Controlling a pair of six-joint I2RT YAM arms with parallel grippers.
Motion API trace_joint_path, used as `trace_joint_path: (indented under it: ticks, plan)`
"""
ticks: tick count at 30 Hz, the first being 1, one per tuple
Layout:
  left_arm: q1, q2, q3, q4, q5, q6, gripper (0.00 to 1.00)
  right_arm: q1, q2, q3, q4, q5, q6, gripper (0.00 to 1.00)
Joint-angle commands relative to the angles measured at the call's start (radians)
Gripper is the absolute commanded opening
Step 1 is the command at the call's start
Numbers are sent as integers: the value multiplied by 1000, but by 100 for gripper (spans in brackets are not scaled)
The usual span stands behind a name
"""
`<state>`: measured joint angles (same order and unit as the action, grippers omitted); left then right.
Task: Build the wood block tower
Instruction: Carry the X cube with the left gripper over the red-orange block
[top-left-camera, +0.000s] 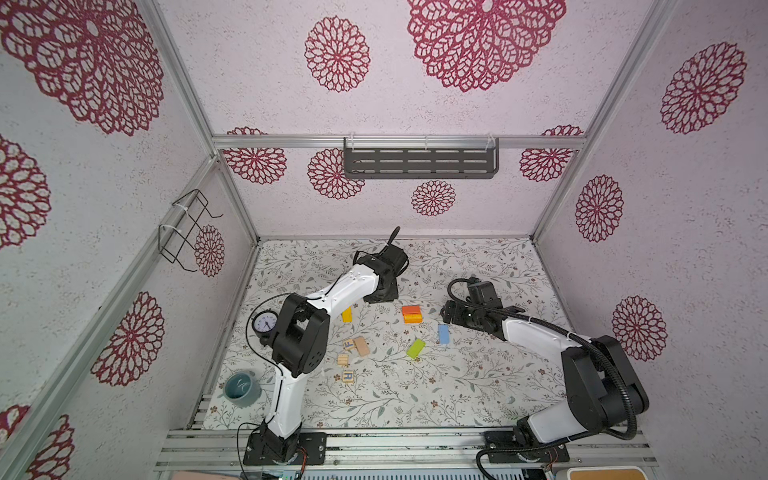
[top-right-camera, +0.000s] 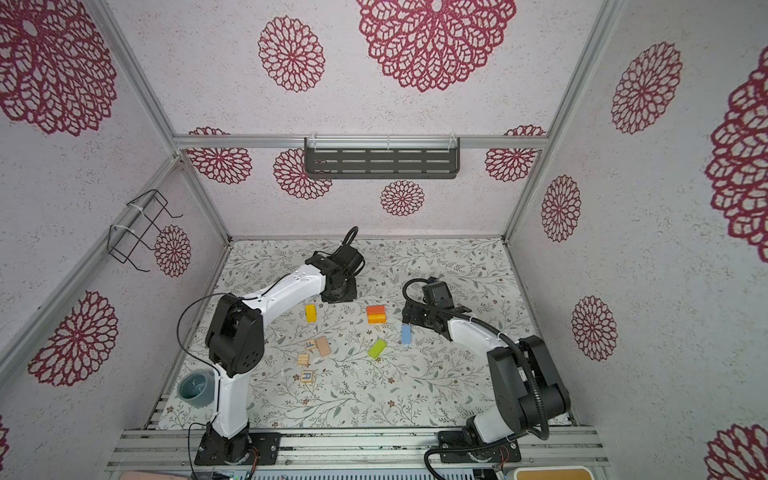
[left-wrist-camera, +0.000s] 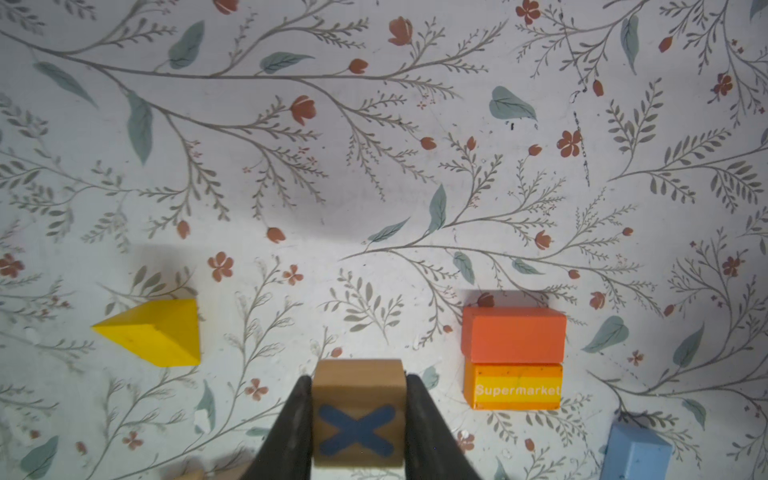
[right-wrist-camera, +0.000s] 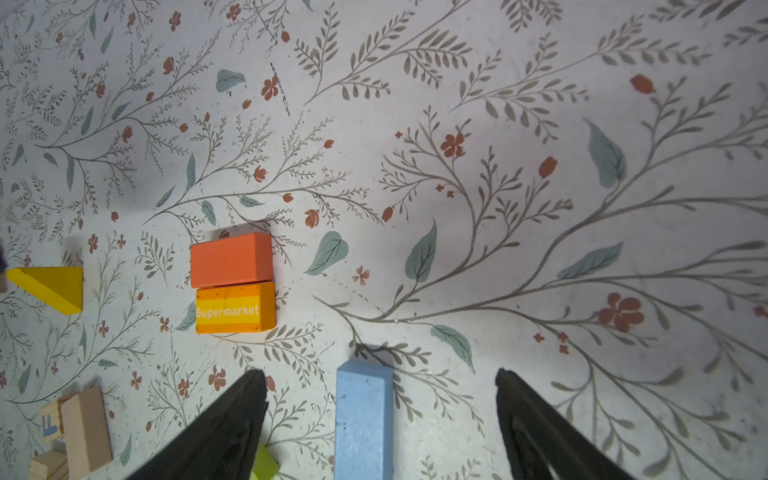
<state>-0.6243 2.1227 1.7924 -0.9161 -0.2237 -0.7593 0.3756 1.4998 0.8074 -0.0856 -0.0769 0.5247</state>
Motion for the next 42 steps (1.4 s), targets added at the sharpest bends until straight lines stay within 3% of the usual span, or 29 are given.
trace_joint_path:
  ticks: [1, 7, 17, 42]
  plan:
    - [-24, 54, 87, -31, -4, -20, 23, -4, -7, 10, 23, 28, 24, 90]
    - [-50, 139, 182, -28, 4, -54, 21, -4, -7, 2, 40, 26, 32, 90]
    - [-93, 185, 218, 0, 10, -99, 20, -3, -6, -2, 40, 23, 31, 90]
    - [-149, 186, 198, -31, -31, -181, 21, -4, -12, -9, 46, 44, 39, 99]
